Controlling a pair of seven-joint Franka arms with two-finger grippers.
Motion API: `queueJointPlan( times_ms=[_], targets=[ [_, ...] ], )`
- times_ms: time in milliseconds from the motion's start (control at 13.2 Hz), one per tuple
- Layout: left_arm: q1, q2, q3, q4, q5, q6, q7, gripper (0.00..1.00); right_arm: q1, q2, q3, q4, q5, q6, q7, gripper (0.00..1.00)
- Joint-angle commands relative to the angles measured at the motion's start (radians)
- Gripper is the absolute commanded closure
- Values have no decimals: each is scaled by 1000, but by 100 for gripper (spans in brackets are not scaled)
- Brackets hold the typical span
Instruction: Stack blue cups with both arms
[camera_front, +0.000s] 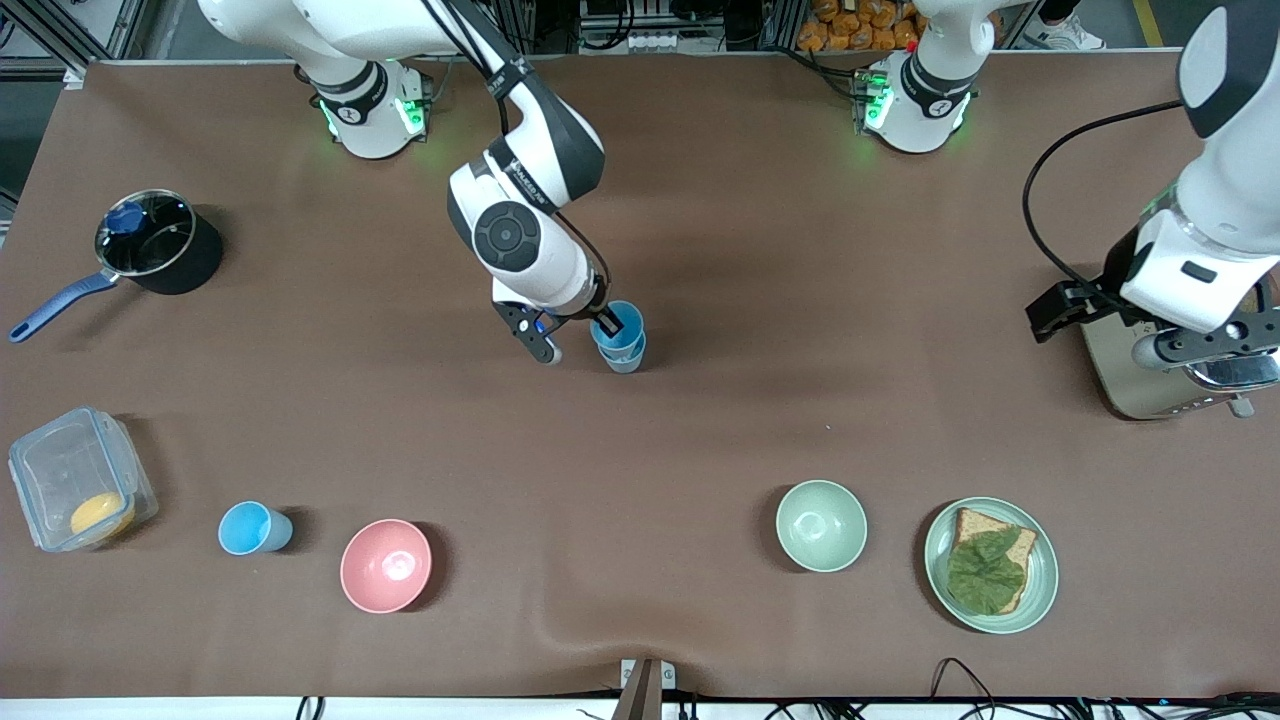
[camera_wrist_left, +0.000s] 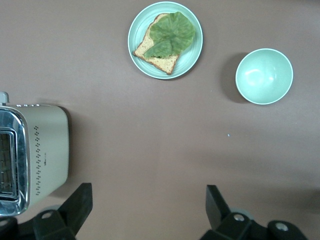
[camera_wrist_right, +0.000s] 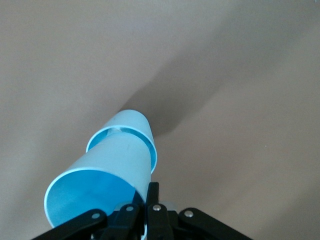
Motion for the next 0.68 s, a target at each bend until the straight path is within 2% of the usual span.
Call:
queueJointPlan(
  times_ms=[0, 152, 456, 532, 608],
  targets=[
    [-141, -30, 206, 2, -59, -21, 116, 0, 24, -4, -14, 0, 18, -7, 23, 100],
    [-218, -44, 327, 1, -92, -21, 161, 0, 24, -2, -14, 5, 16, -4, 23, 100],
    [-227, -110, 339, -56, -96, -30, 163, 0, 9, 2, -14, 11, 18, 2, 35, 100],
    [-221, -121, 339, -70, -98, -35, 163, 0, 10, 2, -16, 20, 18, -1, 49, 73],
    [-216, -150, 339, -99, -112, -35, 163, 0, 8, 2, -16, 22, 16, -6, 73, 31]
  ],
)
